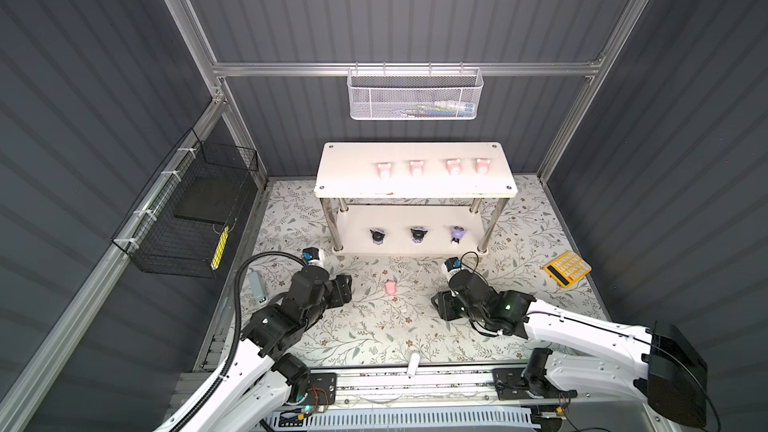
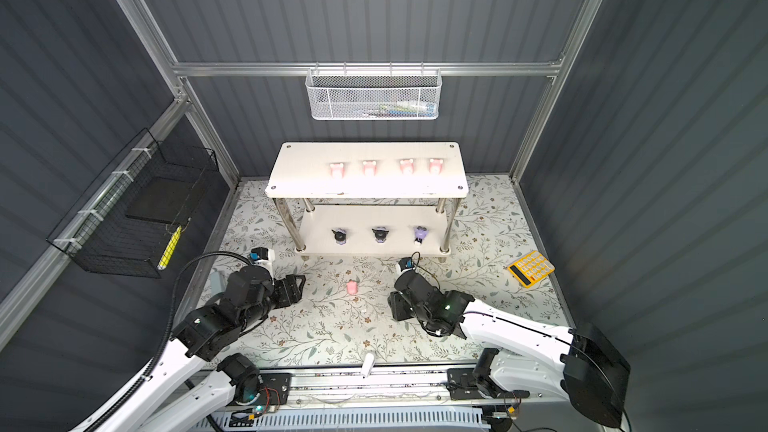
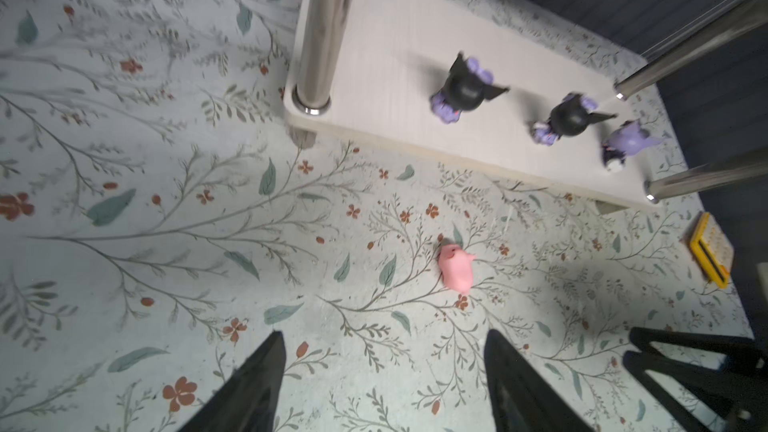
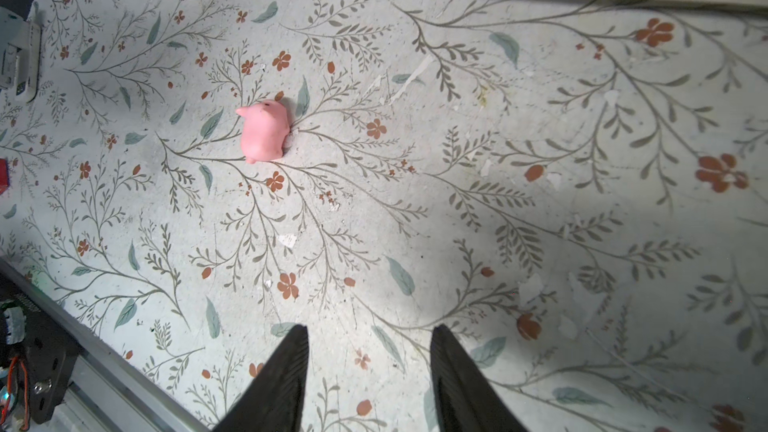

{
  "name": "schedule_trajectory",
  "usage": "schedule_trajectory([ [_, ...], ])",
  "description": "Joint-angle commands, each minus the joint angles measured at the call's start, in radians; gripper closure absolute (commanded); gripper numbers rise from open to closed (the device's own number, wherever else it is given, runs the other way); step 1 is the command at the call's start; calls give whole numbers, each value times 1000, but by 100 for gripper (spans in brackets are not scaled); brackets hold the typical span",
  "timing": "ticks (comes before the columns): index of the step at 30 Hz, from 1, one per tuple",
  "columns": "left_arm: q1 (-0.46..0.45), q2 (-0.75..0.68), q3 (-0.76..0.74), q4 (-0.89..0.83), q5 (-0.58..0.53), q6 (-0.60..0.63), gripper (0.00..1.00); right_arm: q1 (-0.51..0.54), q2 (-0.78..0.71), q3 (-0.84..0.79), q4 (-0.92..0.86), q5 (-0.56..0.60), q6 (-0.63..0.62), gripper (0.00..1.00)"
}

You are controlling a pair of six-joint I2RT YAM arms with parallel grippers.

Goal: Place and organize the plastic toys onto the shelf
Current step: 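Withdraw the left gripper from the shelf down over the last pink pig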

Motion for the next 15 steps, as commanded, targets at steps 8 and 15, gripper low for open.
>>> schedule_trajectory([
  [8, -288, 394, 5, 277, -203, -118, 22, -12, -16, -29, 3, 34, 31, 49],
  [15, -307, 584, 30, 444, -166, -149, 20, -21, -49, -83, 34, 32, 48, 48],
])
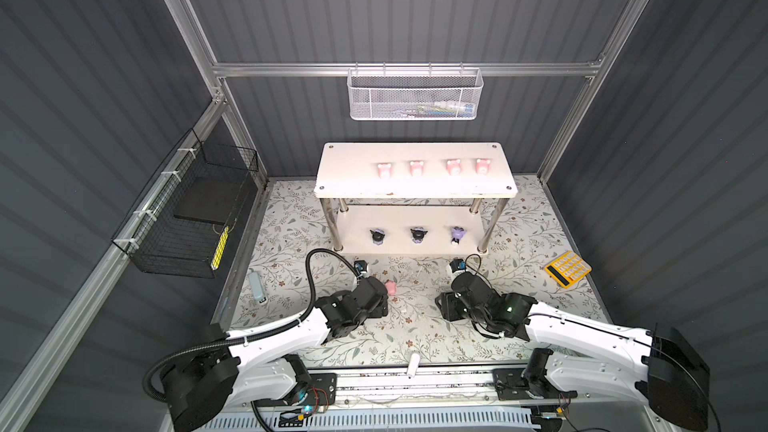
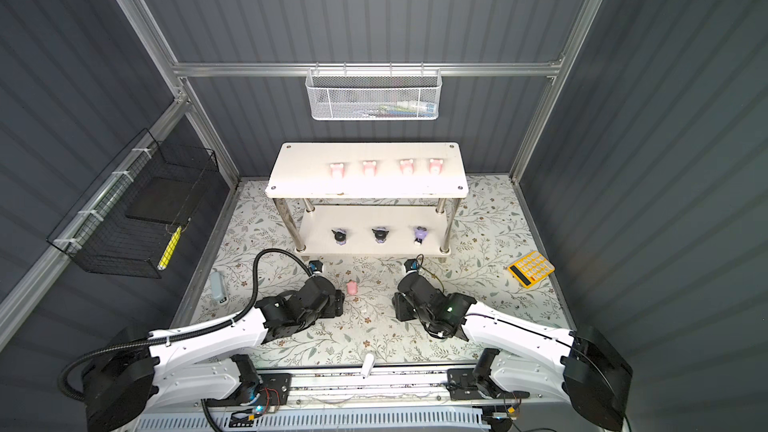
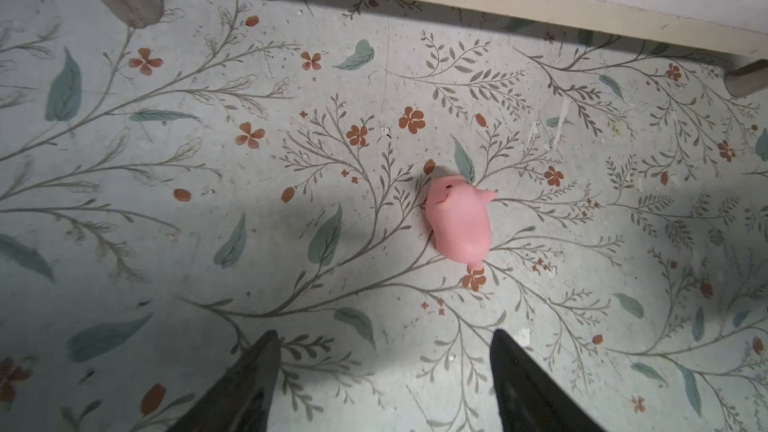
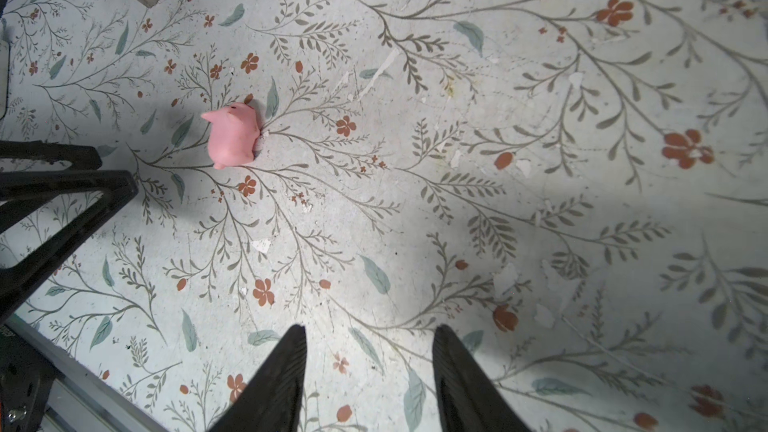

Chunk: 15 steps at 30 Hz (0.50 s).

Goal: Place and organize the plastic toys onto the shelf
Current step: 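Withdraw the left gripper from the shelf down over the last pink pig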

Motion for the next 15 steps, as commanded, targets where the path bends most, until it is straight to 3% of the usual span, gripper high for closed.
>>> schedule_trajectory([
  [1, -13, 57, 48, 98, -14, -28, 20, -6, -29, -35, 21, 16, 23, 48],
  [8, -45, 214, 92, 213, -13, -58, 19, -32, -58, -85, 51, -3, 24, 48],
  [15, -61, 328, 163, 185, -79, -95, 22, -53, -71, -97, 53, -21, 12, 48],
])
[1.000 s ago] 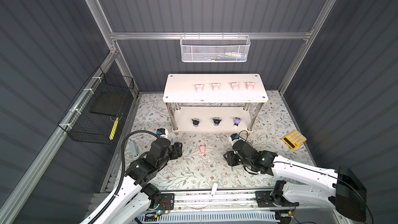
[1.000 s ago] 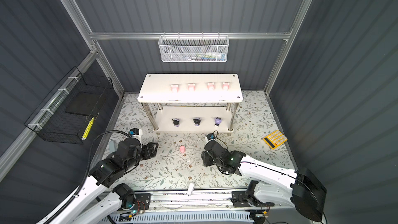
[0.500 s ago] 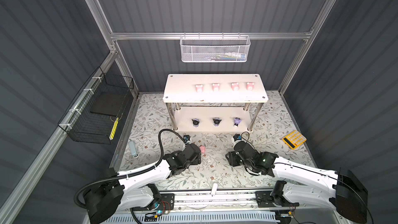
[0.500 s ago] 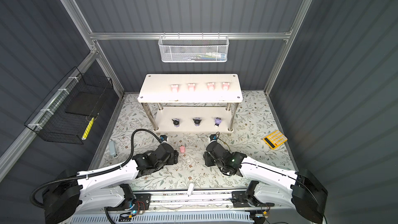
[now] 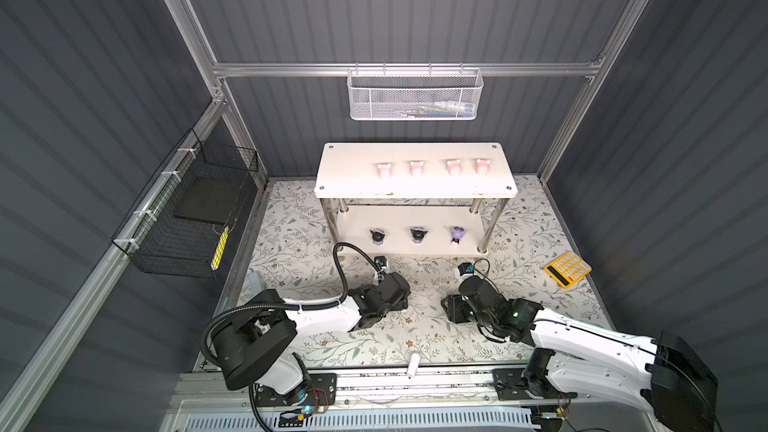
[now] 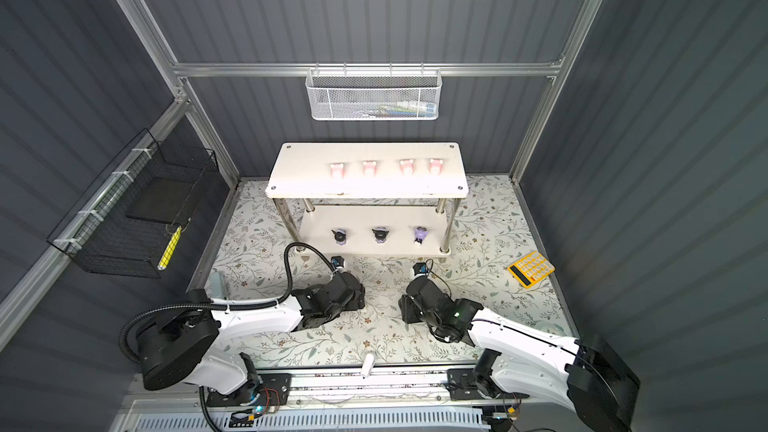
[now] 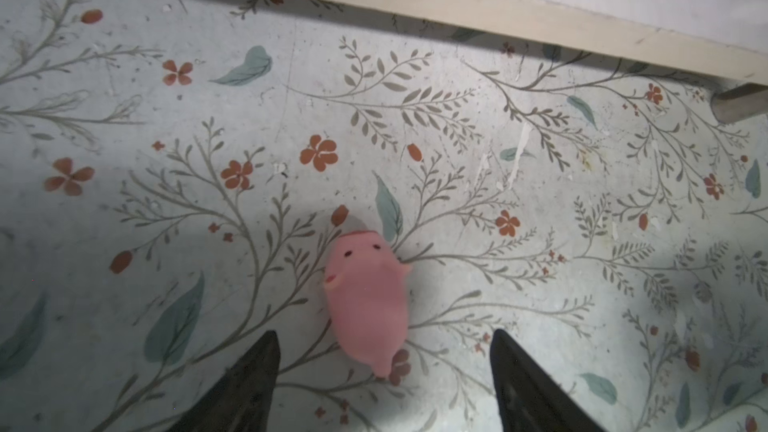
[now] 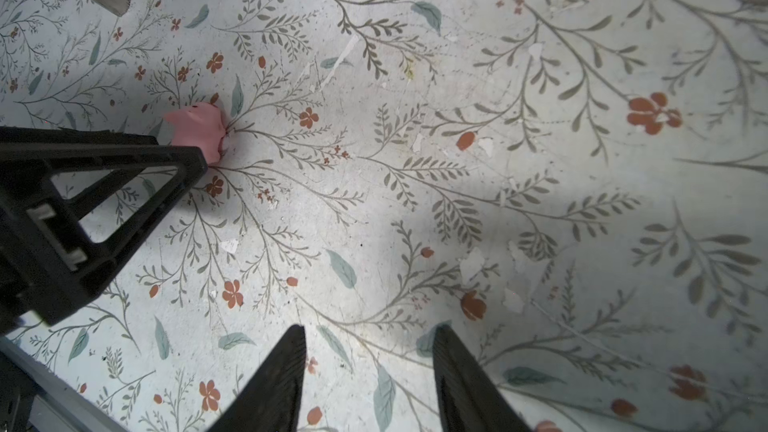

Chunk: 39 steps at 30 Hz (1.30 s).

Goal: Place and organize the plastic toys onto the shelf
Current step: 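Withdraw the left gripper from the shelf down over the last pink pig, then lower the left gripper and close it on the last pink pig, then lift the pink pig with the left gripper up over the top shelf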

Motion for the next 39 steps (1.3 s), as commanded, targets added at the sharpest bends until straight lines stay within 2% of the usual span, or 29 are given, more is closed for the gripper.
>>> schedule_trajectory([
  [1, -8, 34, 35, -3, -51, -40, 22, -10, -22, -22, 8, -6, 0, 48],
  [8, -10, 86, 47, -4, -64, -71, 29, -36, -37, -46, 16, -24, 3, 48],
  [31, -10, 156, 95, -57, -85, -72, 63, -62, -6, -43, 34, -57, -2, 48],
  [39, -10, 120, 94, -84, -94, -72, 67, -64, 16, -36, 49, -68, -3, 48],
])
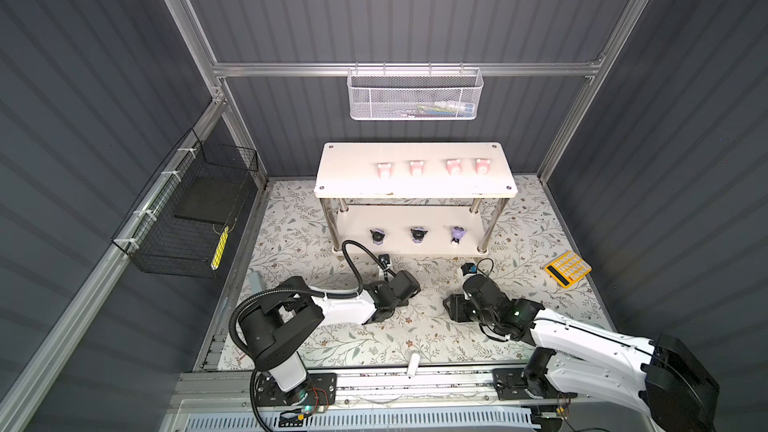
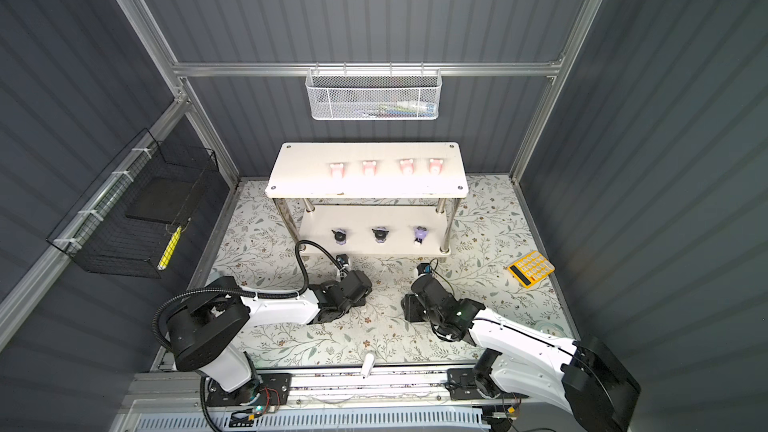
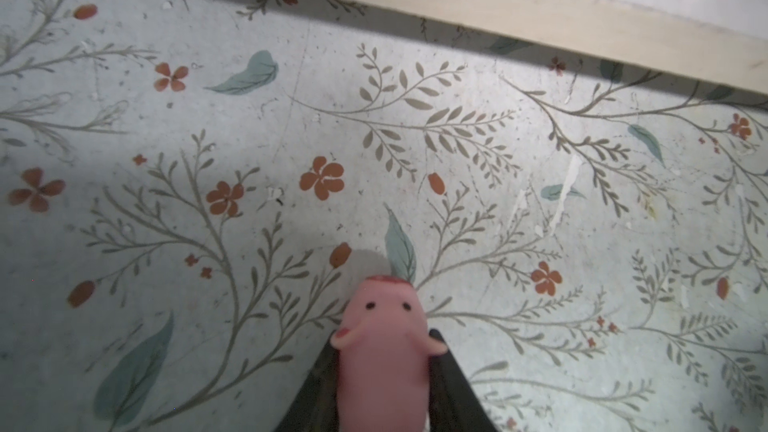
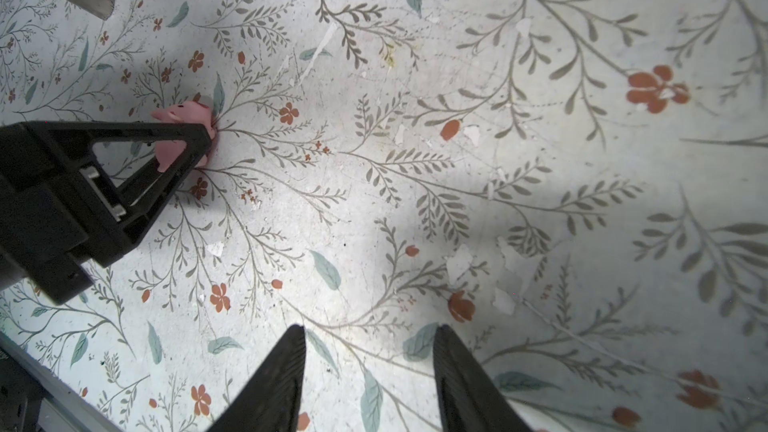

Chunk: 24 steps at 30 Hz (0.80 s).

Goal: Place and organize the plastic toys onto the shelf
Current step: 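Lift the pink pig with the left gripper up over the top shelf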

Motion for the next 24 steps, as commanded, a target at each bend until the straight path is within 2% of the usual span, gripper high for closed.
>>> schedule_trajectory([
  [1, -6, -27, 20, -73, -19, -10, 67, -5, 9, 2, 15, -4, -4, 48],
  [8, -6, -152, 57, -213, -3, 32, 67, -6, 12, 2, 17, -8, -4, 48],
  [12, -6, -258, 133, -399, 11, 53, 67, -9, 18, 4, 18, -11, -6, 48],
  [18, -6, -410, 321, -710, 25, 98, 69, -12, 39, 9, 19, -26, -11, 48],
  [24, -5, -449, 585, -1030, -45, 156, 69, -14, 71, 30, 26, -40, -24, 48],
])
